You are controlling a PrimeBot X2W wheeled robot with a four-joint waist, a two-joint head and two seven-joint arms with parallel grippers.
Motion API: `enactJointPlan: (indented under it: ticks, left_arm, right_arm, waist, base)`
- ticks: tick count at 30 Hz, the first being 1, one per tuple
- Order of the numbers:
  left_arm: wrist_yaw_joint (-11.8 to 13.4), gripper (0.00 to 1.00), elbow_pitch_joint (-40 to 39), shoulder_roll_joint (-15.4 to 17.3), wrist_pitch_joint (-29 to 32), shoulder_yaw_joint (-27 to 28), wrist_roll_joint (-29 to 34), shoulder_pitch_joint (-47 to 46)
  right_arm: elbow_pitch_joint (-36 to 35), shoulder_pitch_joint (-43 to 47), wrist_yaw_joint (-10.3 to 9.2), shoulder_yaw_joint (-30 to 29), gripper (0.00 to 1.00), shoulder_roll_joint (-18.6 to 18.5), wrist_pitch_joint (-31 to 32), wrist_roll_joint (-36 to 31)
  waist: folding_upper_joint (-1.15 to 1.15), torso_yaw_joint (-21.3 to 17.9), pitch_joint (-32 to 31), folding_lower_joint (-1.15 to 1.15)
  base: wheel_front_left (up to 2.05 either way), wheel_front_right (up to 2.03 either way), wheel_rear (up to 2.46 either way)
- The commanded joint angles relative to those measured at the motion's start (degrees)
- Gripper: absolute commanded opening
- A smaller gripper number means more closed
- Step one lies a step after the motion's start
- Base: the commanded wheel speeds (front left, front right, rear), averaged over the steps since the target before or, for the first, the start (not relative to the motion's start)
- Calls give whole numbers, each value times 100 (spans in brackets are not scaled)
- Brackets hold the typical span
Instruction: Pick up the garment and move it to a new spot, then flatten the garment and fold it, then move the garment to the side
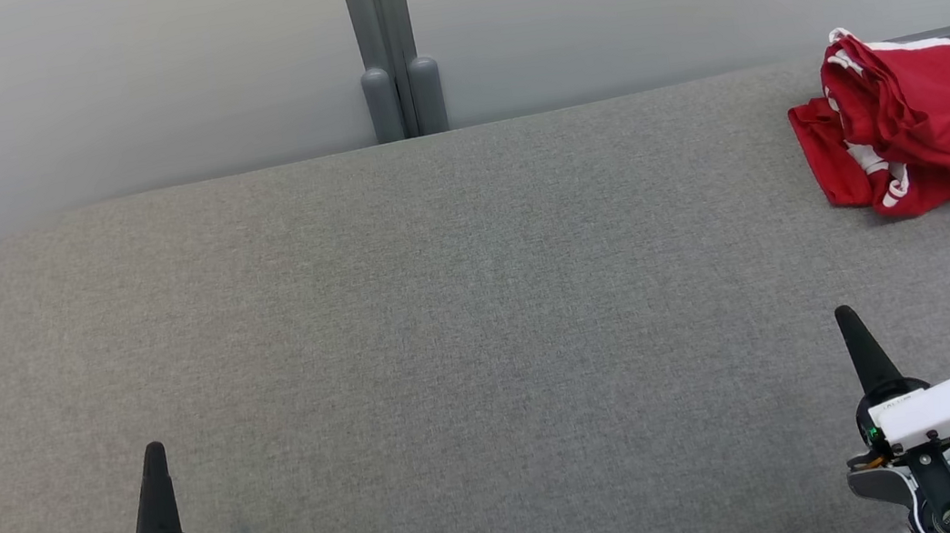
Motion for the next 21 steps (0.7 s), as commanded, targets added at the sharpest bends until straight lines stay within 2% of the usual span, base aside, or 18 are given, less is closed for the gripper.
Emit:
enactJointPlan:
  ticks: [1, 21]
  left_arm:
    - [4, 0, -55, 12, 32, 28, -168, -145]
    - [5, 0, -46, 4, 312, 69, -1201, -276]
  right_arm:
    - [-30, -108, -2, -37, 0, -6, 46, 159]
    - [-11, -169, -2, -152, 0, 17, 320, 1169]
  waist:
    - [0, 1, 1, 0]
    - [0, 15, 12, 0]
  base:
    - [0, 0, 0]
    - [0, 0, 0]
